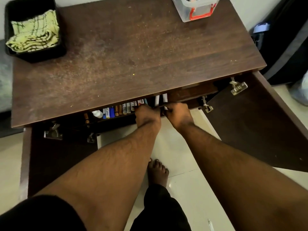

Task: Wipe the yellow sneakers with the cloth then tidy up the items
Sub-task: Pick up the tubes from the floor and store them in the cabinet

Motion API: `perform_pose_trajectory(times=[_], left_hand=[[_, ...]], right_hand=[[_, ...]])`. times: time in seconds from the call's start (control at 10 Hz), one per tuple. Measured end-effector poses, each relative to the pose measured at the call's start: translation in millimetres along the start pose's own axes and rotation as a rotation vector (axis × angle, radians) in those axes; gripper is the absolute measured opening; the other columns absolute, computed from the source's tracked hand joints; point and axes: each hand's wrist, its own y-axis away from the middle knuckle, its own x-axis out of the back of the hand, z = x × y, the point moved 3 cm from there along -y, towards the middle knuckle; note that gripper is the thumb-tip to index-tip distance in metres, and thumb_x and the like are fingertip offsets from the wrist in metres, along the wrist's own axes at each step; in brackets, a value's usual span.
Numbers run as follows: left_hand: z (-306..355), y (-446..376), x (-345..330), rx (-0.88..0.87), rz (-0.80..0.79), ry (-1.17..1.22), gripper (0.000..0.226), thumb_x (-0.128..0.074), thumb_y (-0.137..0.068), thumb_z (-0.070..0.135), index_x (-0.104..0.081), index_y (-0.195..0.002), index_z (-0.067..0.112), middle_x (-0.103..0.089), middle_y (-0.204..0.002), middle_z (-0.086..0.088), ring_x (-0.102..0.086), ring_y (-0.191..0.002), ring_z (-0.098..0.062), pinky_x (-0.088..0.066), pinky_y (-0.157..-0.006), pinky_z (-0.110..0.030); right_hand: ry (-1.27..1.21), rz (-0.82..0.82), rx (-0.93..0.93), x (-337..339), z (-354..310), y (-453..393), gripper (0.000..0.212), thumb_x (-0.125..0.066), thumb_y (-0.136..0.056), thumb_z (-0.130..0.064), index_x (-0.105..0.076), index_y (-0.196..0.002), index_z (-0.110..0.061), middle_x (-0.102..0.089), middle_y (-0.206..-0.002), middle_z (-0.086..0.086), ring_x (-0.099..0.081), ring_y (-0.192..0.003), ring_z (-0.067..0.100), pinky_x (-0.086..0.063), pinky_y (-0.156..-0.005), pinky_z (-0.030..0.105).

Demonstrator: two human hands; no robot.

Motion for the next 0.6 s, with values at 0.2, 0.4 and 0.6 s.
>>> perform_pose_trajectory(times=[0.2,0.4,0.6], left_hand=[[20.1,-11.8,0.9,-0.048,0.061,-0.113,0.040,-0.060,-0.090,0.045,-0.062,-0.116,0.014,-0.064,-0.122,-0.009,-0.062,-0.111,-0.025,-0.045,-0.076,-0.029],[-259.1,-19.9,-129.2,-0.205,-0.022,-1.531,0.070,-0.035,-0.092,0.058,-0.046,-0.142,0.010,-0.031,-0.156,0.011,-0.022,-0.146,-0.026,0.014,-0.111,-0.056],[-53.9,-35.0,-41.4,-0.202,-0.281,-0.060,0.049,-0.054,-0.077,0.066,-0.068,-0.108,0.031,-0.069,-0.110,-0.002,-0.064,-0.095,-0.012,-0.051,-0.083,-0.026]], right_hand=[[0.025,0.016,-0.100,-9.8,-2.9,-14.5,0.022,-0.059,-0.090,-0.023,-0.067,-0.109,-0.018,-0.068,-0.105,0.013,-0.063,-0.097,0.034,-0.047,-0.077,0.029],[0.002,0.025,-0.137,-16.1,-7.6,-19.7,0.024,-0.058,-0.092,-0.024,-0.065,-0.111,-0.012,-0.068,-0.106,0.013,-0.064,-0.097,0.030,-0.051,-0.082,0.031],[-0.209,-0.020,-0.129,-24.4,-20.0,-22.9,0.032,-0.066,-0.086,-0.021,-0.063,-0.118,-0.015,-0.067,-0.115,0.009,-0.062,-0.106,0.027,-0.051,-0.092,0.043]])
